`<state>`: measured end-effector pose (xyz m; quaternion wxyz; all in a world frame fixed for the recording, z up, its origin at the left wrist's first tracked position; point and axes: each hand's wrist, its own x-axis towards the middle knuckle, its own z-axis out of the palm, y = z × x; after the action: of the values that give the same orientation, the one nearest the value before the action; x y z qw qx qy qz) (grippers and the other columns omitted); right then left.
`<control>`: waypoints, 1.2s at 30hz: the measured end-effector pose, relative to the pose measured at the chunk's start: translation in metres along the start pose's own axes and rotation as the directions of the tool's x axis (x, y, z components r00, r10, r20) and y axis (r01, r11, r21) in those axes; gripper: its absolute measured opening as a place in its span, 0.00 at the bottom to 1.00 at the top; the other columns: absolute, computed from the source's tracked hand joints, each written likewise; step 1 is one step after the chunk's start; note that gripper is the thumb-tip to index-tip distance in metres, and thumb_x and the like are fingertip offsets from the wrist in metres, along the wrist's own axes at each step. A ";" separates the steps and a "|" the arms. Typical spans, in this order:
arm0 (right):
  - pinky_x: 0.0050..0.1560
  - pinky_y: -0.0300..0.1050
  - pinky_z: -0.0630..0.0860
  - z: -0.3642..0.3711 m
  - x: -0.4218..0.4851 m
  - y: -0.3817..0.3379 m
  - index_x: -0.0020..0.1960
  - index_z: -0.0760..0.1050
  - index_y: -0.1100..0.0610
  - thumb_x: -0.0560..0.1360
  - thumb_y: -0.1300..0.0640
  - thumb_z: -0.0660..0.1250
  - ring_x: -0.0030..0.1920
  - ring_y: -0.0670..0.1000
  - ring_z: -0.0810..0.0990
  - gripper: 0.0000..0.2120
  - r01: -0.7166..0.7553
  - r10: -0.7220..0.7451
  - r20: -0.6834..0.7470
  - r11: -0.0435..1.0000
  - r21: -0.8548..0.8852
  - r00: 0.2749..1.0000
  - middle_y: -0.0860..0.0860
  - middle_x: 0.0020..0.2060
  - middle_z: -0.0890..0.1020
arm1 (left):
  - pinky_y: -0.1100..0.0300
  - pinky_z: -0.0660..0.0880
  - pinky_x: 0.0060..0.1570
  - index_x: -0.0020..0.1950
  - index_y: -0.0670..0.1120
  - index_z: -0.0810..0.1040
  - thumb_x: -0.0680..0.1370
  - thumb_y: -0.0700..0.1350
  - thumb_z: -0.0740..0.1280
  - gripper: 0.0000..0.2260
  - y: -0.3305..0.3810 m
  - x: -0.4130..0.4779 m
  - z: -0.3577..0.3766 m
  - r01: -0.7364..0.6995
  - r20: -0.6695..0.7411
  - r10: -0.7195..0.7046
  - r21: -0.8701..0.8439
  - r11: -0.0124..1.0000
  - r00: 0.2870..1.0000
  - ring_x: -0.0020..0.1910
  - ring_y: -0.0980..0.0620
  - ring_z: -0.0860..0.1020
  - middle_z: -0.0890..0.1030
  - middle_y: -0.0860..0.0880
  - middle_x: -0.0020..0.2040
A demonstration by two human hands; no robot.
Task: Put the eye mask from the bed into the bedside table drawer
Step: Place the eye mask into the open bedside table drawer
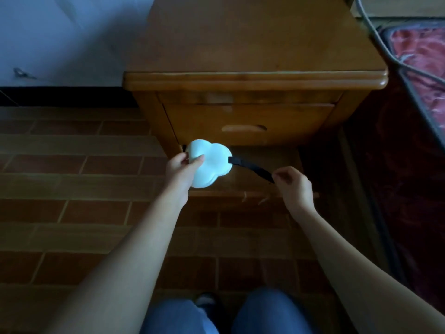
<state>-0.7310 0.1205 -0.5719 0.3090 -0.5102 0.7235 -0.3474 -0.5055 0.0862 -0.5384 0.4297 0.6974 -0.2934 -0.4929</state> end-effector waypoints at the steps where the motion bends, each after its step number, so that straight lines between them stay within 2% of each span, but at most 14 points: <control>1: 0.33 0.33 0.69 0.002 -0.001 0.006 0.49 0.77 0.55 0.74 0.59 0.64 0.37 0.41 0.74 0.05 0.003 -0.003 0.016 1.000 -0.012 1.000 0.50 0.42 0.80 | 0.53 0.73 0.49 0.63 0.44 0.72 0.72 0.45 0.70 0.21 -0.003 0.000 0.002 0.005 0.000 -0.005 0.010 1.000 1.000 0.54 0.46 0.75 0.76 0.47 0.55; 3: 0.36 0.39 0.74 0.006 -0.005 0.018 0.51 0.77 0.55 0.75 0.58 0.64 0.38 0.45 0.77 0.07 0.020 -0.018 0.047 0.998 -0.054 0.999 0.53 0.45 0.82 | 0.53 0.73 0.50 0.64 0.45 0.71 0.72 0.45 0.70 0.22 -0.009 0.001 0.005 0.011 -0.001 -0.011 0.012 1.000 1.000 0.54 0.47 0.74 0.74 0.49 0.54; 5: 0.46 0.43 0.75 0.009 -0.008 0.030 0.56 0.76 0.56 0.75 0.56 0.63 0.48 0.50 0.79 0.11 0.063 -0.054 0.071 0.989 -0.130 0.996 0.55 0.51 0.82 | 0.53 0.72 0.50 0.65 0.44 0.71 0.72 0.46 0.70 0.22 -0.011 0.003 0.009 0.003 -0.008 -0.003 0.023 1.000 1.000 0.53 0.48 0.73 0.74 0.49 0.54; 8: 0.62 0.47 0.69 0.013 -0.013 0.043 0.64 0.70 0.55 0.77 0.51 0.59 0.63 0.53 0.73 0.17 0.159 -0.121 0.161 0.954 -0.253 0.980 0.55 0.62 0.77 | 0.54 0.71 0.49 0.66 0.45 0.69 0.73 0.46 0.69 0.23 -0.011 0.007 0.017 -0.001 -0.014 0.002 0.048 0.999 1.000 0.53 0.49 0.72 0.72 0.50 0.54; 11: 0.70 0.51 0.59 0.015 -0.013 0.052 0.68 0.65 0.51 0.78 0.47 0.54 0.70 0.53 0.65 0.20 0.231 -0.159 0.241 0.923 -0.309 0.957 0.52 0.67 0.73 | 0.55 0.72 0.47 0.63 0.45 0.72 0.72 0.47 0.70 0.21 -0.015 0.013 0.024 -0.007 -0.019 0.009 0.093 0.996 1.000 0.51 0.49 0.73 0.75 0.49 0.55; 16: 0.73 0.49 0.50 0.022 -0.007 0.054 0.71 0.59 0.50 0.78 0.44 0.49 0.73 0.51 0.59 0.23 0.212 -0.134 0.228 0.907 -0.363 0.964 0.50 0.71 0.68 | 0.60 0.71 0.36 0.59 0.42 0.75 0.71 0.46 0.71 0.18 -0.022 0.027 0.034 0.009 0.000 -0.010 0.192 0.981 1.000 0.50 0.48 0.74 0.77 0.46 0.56; 19: 0.73 0.48 0.49 0.027 -0.005 0.054 0.71 0.59 0.52 0.78 0.43 0.49 0.72 0.52 0.60 0.24 0.215 -0.143 0.201 0.888 -0.405 0.969 0.51 0.70 0.69 | 0.56 0.71 0.44 0.59 0.42 0.74 0.71 0.45 0.71 0.18 -0.028 0.035 0.043 0.039 0.035 -0.048 0.233 0.972 0.998 0.51 0.48 0.73 0.76 0.46 0.56; 22: 0.72 0.46 0.48 0.027 -0.007 0.056 0.70 0.61 0.52 0.78 0.43 0.49 0.72 0.51 0.60 0.24 0.248 -0.175 0.201 0.863 -0.440 0.964 0.51 0.70 0.69 | 0.53 0.71 0.50 0.63 0.42 0.71 0.71 0.45 0.71 0.22 -0.033 0.046 0.051 0.078 0.060 -0.099 0.284 0.956 0.993 0.53 0.47 0.72 0.75 0.43 0.60; 26: 0.73 0.46 0.48 0.026 -0.006 0.055 0.69 0.62 0.52 0.78 0.44 0.49 0.72 0.51 0.59 0.23 0.269 -0.190 0.213 0.847 -0.458 0.959 0.50 0.69 0.70 | 0.46 0.69 0.64 0.69 0.42 0.64 0.71 0.43 0.72 0.29 -0.038 0.059 0.057 0.167 0.105 -0.209 0.318 0.933 0.972 0.66 0.40 0.69 0.69 0.41 0.69; 32: 0.73 0.47 0.47 0.026 -0.008 0.055 0.70 0.62 0.51 0.78 0.44 0.47 0.73 0.51 0.57 0.23 0.278 -0.186 0.229 0.830 -0.484 0.956 0.50 0.70 0.69 | 0.47 0.64 0.66 0.69 0.40 0.64 0.73 0.43 0.69 0.26 -0.047 0.070 0.069 0.171 0.117 -0.220 0.331 0.928 0.968 0.68 0.41 0.67 0.69 0.40 0.70; 36: 0.73 0.48 0.48 0.027 -0.008 0.053 0.70 0.62 0.50 0.78 0.44 0.46 0.73 0.51 0.57 0.23 0.263 -0.161 0.238 0.825 -0.500 0.958 0.50 0.70 0.69 | 0.51 0.67 0.61 0.69 0.41 0.65 0.75 0.44 0.66 0.23 -0.050 0.073 0.070 0.156 0.087 -0.194 0.324 0.933 0.977 0.67 0.42 0.68 0.69 0.41 0.70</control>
<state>-0.7352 0.1354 -0.6298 0.1824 -0.6829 0.6973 -0.1190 -0.5466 0.0268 -0.6247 0.2491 0.7501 -0.3298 -0.5162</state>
